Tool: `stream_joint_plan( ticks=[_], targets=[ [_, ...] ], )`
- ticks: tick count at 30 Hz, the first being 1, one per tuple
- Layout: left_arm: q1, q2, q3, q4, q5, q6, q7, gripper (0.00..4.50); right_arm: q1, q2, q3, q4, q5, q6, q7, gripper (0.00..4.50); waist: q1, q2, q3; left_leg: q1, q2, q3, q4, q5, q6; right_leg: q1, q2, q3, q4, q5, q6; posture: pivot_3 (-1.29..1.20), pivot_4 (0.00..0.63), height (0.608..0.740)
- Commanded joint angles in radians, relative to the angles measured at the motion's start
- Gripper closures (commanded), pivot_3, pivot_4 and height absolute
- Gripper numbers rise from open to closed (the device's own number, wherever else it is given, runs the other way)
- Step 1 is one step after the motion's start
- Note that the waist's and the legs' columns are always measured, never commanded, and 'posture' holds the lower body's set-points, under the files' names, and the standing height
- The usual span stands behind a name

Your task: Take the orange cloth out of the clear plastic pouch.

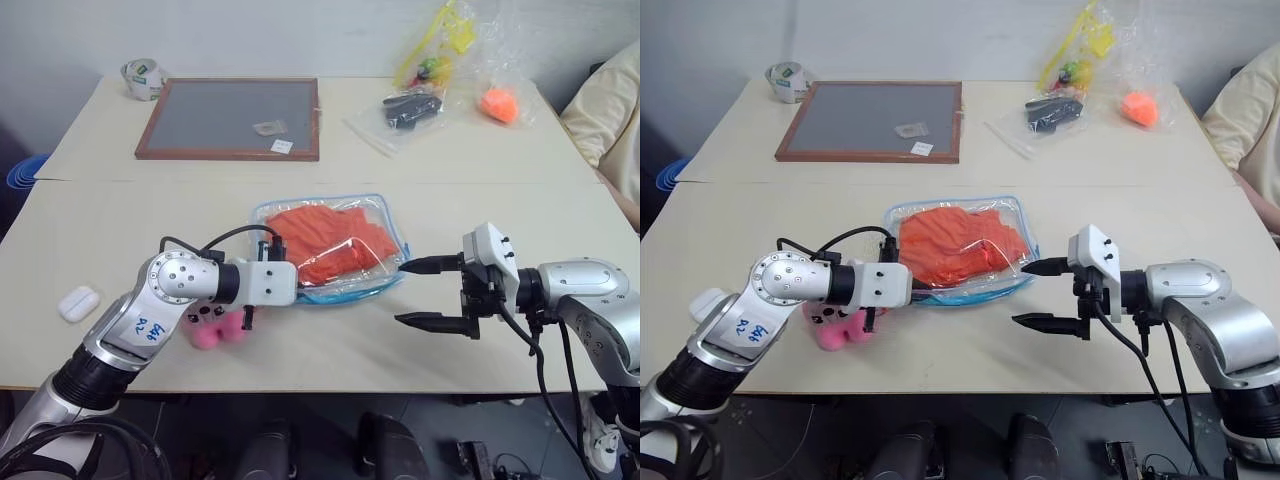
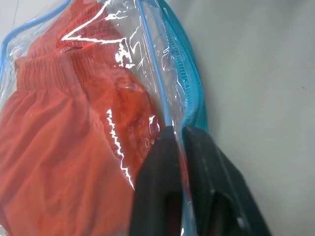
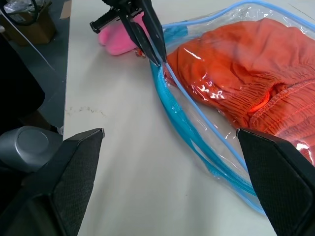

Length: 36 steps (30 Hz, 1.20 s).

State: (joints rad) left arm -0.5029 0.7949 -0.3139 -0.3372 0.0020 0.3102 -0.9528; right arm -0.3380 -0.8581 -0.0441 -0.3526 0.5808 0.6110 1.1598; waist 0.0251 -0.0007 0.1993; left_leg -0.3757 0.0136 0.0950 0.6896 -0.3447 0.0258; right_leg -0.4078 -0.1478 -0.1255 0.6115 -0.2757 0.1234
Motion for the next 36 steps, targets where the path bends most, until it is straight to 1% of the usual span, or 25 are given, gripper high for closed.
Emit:
stream_joint_plan(
  ticks=[1, 6, 11, 12, 14, 15, 22, 23, 25, 30, 33, 35, 36],
  targets=[
    [0.001, -0.014, 0.030, -0.015, 0.015, 0.013, 0.024, 4.46, -0.009, -0.008, -0.017, -0.026, 0.020, -0.010, 0.005, 0.00, 0.000, 0.000, 0.000, 0.000, 0.000, 0.000, 0.000, 0.000, 0.000, 0.000, 0.000, 0.000, 0.000, 0.000, 0.000, 0.00, 0.150, 0.740],
    [0.001, -0.031, 0.057, -0.030, -0.002, 0.044, 0.040, 4.46, -0.010, -0.004, -0.013, -0.026, 0.020, -0.013, 0.009, 0.00, 0.000, 0.000, 0.000, 0.000, 0.000, 0.000, 0.000, 0.000, 0.000, 0.000, 0.000, 0.000, 0.000, 0.000, 0.000, 0.00, 0.150, 0.740],
    [-0.021, -0.136, 0.185, -0.077, -0.125, 0.211, 0.112, 4.46, 0.008, -0.005, 0.023, -0.045, -0.012, -0.045, 0.021, 0.00, 0.001, 0.000, 0.000, -0.001, 0.001, -0.001, 0.002, 0.000, 0.001, 0.000, 0.000, -0.001, 0.001, 0.000, 0.000, 0.00, 0.150, 0.740],
    [-0.024, -0.152, 0.210, -0.089, -0.145, 0.240, 0.125, 4.49, 0.006, 0.005, 0.042, -0.043, -0.030, -0.060, 0.015, 0.18, 0.000, 0.000, 0.000, -0.001, 0.001, -0.001, 0.002, 0.000, 0.001, 0.000, 0.000, -0.001, 0.001, 0.000, 0.000, 0.00, 0.150, 0.740],
    [-0.025, -0.170, 0.240, -0.109, -0.174, 0.287, 0.144, 4.50, -0.008, 0.031, 0.078, -0.034, -0.064, -0.087, -0.007, 0.61, -0.001, 0.000, 0.000, -0.001, 0.001, -0.001, 0.002, 0.000, 0.001, 0.000, 0.000, 0.000, 0.001, 0.000, 0.000, 0.00, 0.150, 0.740],
    [-0.024, -0.173, 0.247, -0.119, -0.182, 0.302, 0.149, 4.50, -0.020, 0.047, 0.097, -0.025, -0.087, -0.099, -0.027, 0.92, -0.001, 0.000, 0.000, -0.001, 0.001, -0.001, 0.002, 0.000, 0.001, 0.000, 0.000, -0.001, 0.001, 0.000, 0.000, 0.00, 0.150, 0.740],
    [0.007, -0.164, 0.261, -0.169, -0.206, 0.350, 0.184, 4.50, -0.122, 0.212, 0.221, 0.059, -0.304, -0.241, -0.207, 3.37, -0.004, 0.000, 0.000, -0.001, 0.001, -0.001, 0.003, 0.000, 0.000, 0.000, 0.000, 0.000, 0.002, 0.000, 0.000, 0.00, 0.150, 0.740],
    [0.010, -0.164, 0.260, -0.173, -0.208, 0.353, 0.190, 4.50, -0.134, 0.232, 0.236, 0.079, -0.339, -0.266, -0.234, 3.79, -0.003, 0.000, 0.000, -0.001, 0.001, -0.001, 0.003, 0.000, 0.000, 0.000, 0.000, 0.000, 0.002, 0.000, 0.000, 0.00, 0.150, 0.740],
    [0.021, -0.159, 0.252, -0.182, -0.205, 0.349, 0.197, 4.50, -0.162, 0.262, 0.275, 0.142, -0.439, -0.342, -0.290, 4.44, -0.002, -0.001, 0.000, -0.001, 0.001, -0.001, 0.004, 0.000, 0.000, 0.000, 0.000, 0.000, 0.002, 0.000, 0.000, 0.00, 0.150, 0.740],
    [0.023, -0.166, 0.251, -0.189, -0.213, 0.359, 0.215, 4.50, -0.203, 0.265, 0.343, 0.279, -0.636, -0.556, -0.364, 4.44, -0.004, -0.001, 0.000, -0.001, 0.000, -0.001, 0.004, 0.000, 0.000, 0.000, 0.000, 0.000, 0.002, 0.000, 0.000, 0.00, 0.150, 0.740],
    [0.016, -0.171, 0.249, -0.191, -0.220, 0.367, 0.220, 4.50, -0.218, 0.263, 0.373, 0.349, -0.751, -0.657, -0.424, 3.85, -0.006, -0.001, 0.000, -0.001, 0.001, -0.001, 0.004, 0.000, 0.000, 0.000, 0.000, 0.000, 0.002, 0.000, 0.000, 0.00, 0.150, 0.740],
    [0.013, -0.172, 0.245, -0.192, -0.223, 0.368, 0.223, 4.50, -0.224, 0.274, 0.386, 0.387, -0.822, -0.716, -0.477, 3.15, -0.008, -0.001, 0.000, -0.001, 0.001, -0.001, 0.004, 0.000, 0.000, 0.000, 0.000, 0.000, 0.002, 0.000, 0.000, 0.00, 0.150, 0.740],
    [0.011, -0.173, 0.244, -0.192, -0.224, 0.368, 0.224, 4.50, -0.226, 0.279, 0.392, 0.401, -0.849, -0.741, -0.497, 2.89, -0.010, -0.001, 0.000, -0.001, 0.001, -0.001, 0.004, 0.000, 0.000, 0.000, 0.000, 0.000, 0.002, 0.000, 0.000, 0.00, 0.150, 0.740]
  ],
)
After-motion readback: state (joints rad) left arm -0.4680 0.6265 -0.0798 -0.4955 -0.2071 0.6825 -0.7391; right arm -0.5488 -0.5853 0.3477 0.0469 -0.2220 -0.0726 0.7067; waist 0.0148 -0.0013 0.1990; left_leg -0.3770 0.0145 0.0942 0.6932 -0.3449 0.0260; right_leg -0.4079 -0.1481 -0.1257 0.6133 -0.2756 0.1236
